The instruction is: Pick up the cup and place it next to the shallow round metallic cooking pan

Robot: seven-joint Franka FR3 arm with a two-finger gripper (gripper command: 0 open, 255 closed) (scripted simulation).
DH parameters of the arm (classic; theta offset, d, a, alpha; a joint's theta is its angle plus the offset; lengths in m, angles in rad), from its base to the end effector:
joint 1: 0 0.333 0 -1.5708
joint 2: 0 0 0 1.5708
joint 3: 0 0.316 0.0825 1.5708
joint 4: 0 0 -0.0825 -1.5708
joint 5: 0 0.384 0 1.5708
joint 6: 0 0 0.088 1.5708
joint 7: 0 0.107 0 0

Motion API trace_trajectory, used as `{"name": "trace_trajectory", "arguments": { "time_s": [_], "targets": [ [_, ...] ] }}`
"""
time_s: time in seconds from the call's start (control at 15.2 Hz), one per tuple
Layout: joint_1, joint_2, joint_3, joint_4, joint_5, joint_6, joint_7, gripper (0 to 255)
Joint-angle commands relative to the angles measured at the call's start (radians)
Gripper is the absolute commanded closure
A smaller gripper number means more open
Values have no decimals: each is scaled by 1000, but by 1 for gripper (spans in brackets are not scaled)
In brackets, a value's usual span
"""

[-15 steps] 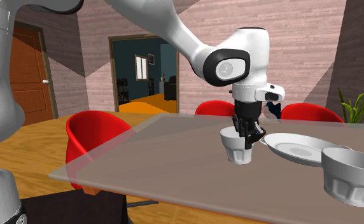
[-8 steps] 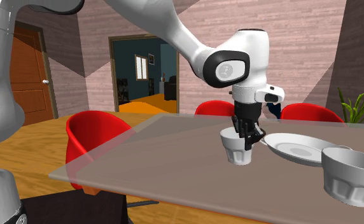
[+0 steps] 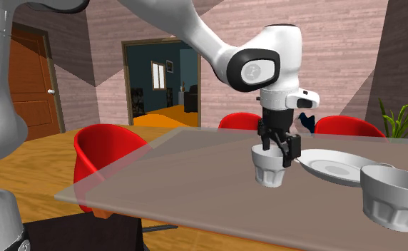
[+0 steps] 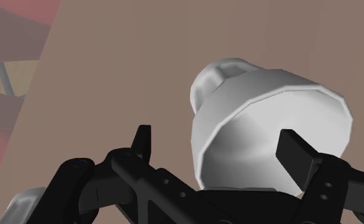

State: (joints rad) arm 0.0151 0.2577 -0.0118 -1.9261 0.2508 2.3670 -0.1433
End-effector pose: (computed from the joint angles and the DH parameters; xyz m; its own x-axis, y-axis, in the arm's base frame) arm 0.6281 0.0054 0.3752 0.9810 -0.0330 0.1913 0.0009 -0.9846 -0.1746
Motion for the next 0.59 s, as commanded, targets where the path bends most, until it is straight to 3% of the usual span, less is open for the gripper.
{"name": "trace_trajectory", "arguments": {
  "time_s": [0.0,0.53],
  "targets": [
    [-4,-39,-6,10,-8,-49,5,0],
    [-6,-55,-8,14,-12,-70,7,0]
  ]
}}
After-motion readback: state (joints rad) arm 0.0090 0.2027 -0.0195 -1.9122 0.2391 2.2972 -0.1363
